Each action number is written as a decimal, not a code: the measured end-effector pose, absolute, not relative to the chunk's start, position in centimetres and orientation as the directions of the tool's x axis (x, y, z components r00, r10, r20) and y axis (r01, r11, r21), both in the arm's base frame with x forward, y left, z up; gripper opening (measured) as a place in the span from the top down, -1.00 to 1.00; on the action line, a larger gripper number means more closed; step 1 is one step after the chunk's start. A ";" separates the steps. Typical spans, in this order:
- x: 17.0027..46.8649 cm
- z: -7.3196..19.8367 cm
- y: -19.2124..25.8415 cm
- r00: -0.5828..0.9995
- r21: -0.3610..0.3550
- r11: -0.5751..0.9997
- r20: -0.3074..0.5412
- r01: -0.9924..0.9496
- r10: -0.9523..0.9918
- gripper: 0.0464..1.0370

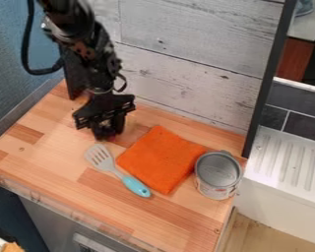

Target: Move the black object to the middle part of the table

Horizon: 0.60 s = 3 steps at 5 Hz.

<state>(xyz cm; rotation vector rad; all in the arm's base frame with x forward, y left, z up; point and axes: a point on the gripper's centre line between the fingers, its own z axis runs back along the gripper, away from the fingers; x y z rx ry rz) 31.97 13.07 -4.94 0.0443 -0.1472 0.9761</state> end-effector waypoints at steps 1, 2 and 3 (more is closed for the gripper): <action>32.0 -5.2 13.8 0.547 -0.015 0.554 0.135 -0.832 0.826 -0.14; 31.8 -5.2 13.8 0.545 -0.001 0.549 0.117 -0.836 0.830 -0.74; 31.5 -5.2 13.7 0.539 -0.002 0.542 0.111 -0.840 0.835 -0.95</action>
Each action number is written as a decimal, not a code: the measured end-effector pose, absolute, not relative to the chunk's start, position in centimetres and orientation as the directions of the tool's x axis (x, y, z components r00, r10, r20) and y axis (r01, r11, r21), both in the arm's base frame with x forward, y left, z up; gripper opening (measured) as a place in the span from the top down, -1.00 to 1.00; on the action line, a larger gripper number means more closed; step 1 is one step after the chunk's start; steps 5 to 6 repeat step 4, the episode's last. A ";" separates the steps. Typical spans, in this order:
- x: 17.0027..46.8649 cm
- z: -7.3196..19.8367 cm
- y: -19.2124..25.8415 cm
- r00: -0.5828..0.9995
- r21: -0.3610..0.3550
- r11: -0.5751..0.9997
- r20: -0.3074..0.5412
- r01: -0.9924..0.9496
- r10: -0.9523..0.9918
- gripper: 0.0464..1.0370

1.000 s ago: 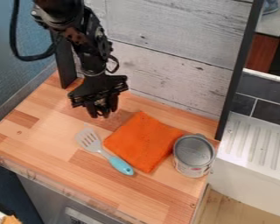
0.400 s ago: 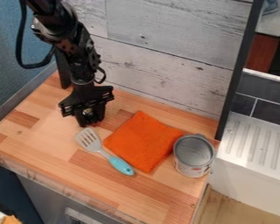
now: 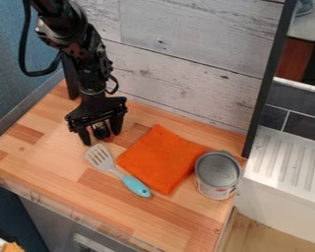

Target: Move the black object to the middle part of the table

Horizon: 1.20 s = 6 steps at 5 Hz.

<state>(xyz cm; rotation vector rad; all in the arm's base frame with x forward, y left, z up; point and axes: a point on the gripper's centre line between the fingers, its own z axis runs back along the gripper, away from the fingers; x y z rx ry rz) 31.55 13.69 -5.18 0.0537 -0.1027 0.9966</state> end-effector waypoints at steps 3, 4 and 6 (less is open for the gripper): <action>31.6 2.2 13.2 0.499 -0.128 0.533 0.223 -0.836 0.837 -0.93; 31.6 2.2 13.2 0.500 -0.128 0.534 0.225 -0.836 0.836 -0.93; 31.6 2.2 13.2 0.500 -0.128 0.534 0.225 -0.836 0.836 -0.93</action>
